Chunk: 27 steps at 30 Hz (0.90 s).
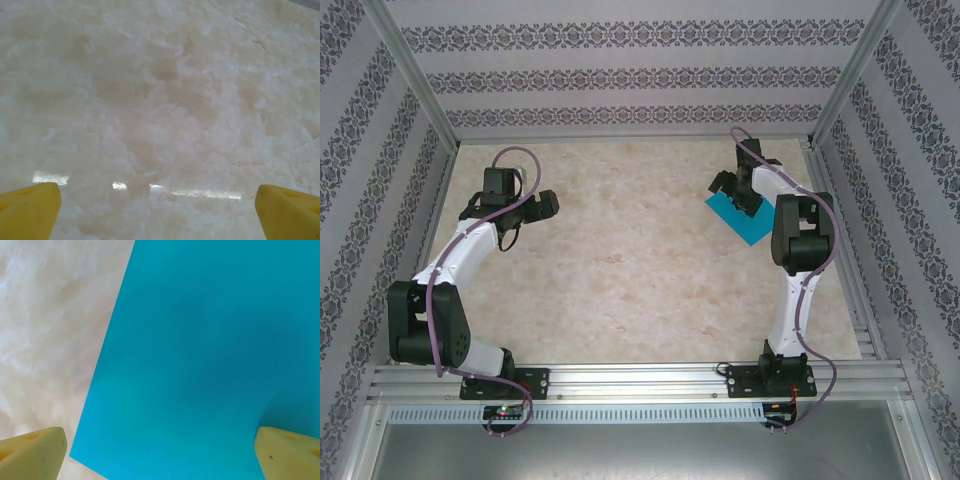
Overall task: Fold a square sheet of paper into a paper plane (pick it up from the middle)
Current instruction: Move the square sheet of paper to the center of the table.
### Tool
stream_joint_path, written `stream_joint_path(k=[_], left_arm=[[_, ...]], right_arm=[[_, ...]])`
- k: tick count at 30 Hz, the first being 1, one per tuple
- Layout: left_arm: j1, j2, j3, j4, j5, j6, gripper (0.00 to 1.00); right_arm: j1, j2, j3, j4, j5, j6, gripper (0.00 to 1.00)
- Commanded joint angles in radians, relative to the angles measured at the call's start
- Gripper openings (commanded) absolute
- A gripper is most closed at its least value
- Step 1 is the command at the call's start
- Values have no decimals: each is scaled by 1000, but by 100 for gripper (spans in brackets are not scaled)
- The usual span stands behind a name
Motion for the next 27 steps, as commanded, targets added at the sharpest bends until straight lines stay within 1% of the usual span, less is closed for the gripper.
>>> stream_joint_path(k=[1,3,7,12,15,17,19,23,27], left_arm=[[-10,-9,31,-36,-4,-19,100],[-10,-13,33,-42,-6,-17,100],[-10,-15,33,-42,3,-20,100],[-12,-14,26,-43,22,-33,100],[-12,-13,19,-44,31,-37,100],[-12,-13,19,-43,33,-39,100],[-13,-13,21,-45,35,-37,100],[-12,-16,20,-48,36,-35,100],[-12,-15,18,-50,31,-34,100]], right_arm=[[48,-41,-62,-71,-71,-21,97],[70,-73,-112,-63,-110,-32,97],[145,-130,-202,-68,-124,-67,97],[314,-195,-326,-69,-116,-70,97],[413,-227,-330,-74,-127,-57,97],[451,-251,-297,-98,-107,-59,97],[461,-283,-262,-123,-61,-58,98],[436,-326,-213,-168,102,-81,98],[351,-292,-200,-186,104,-110,98]])
